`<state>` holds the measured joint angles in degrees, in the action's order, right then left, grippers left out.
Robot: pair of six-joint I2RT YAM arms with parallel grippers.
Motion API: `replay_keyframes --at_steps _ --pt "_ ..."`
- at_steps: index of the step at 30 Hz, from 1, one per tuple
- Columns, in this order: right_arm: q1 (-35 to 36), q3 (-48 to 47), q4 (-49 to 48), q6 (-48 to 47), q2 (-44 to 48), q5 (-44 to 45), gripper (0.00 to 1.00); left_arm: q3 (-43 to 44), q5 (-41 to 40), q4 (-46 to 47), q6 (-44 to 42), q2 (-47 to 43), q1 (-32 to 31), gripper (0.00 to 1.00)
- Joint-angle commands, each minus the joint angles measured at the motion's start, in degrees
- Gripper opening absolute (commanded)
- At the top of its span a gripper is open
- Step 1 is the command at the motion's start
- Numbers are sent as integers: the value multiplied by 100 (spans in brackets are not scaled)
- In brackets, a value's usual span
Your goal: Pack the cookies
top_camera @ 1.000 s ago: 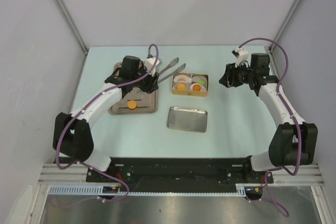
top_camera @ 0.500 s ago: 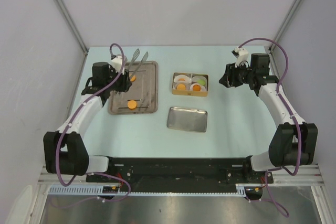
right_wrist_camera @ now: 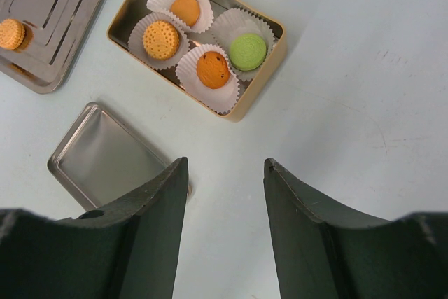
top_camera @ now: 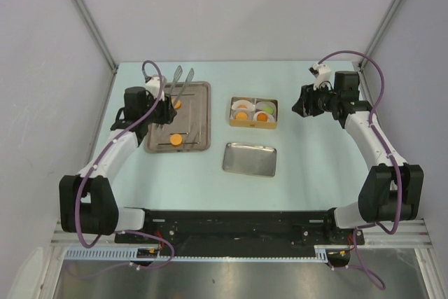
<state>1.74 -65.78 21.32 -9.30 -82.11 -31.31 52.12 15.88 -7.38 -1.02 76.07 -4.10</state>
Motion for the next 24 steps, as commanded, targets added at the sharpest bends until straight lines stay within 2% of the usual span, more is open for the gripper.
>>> replay_keyframes --at_steps 1,6,15,24 --pt "-24 -23 -93 -107 63 -16 52 -140 -269 377 146 -163 58 46" --pt "-33 -23 -84 -116 63 -24 52 -237 -252 307 -56 -207 391 45" --pt "-16 -23 -93 -116 63 -33 52 -527 11 333 -487 -190 1638 46" --pt "-7 -23 -93 -116 19 -24 52 -519 179 483 -1084 592 2519 46"
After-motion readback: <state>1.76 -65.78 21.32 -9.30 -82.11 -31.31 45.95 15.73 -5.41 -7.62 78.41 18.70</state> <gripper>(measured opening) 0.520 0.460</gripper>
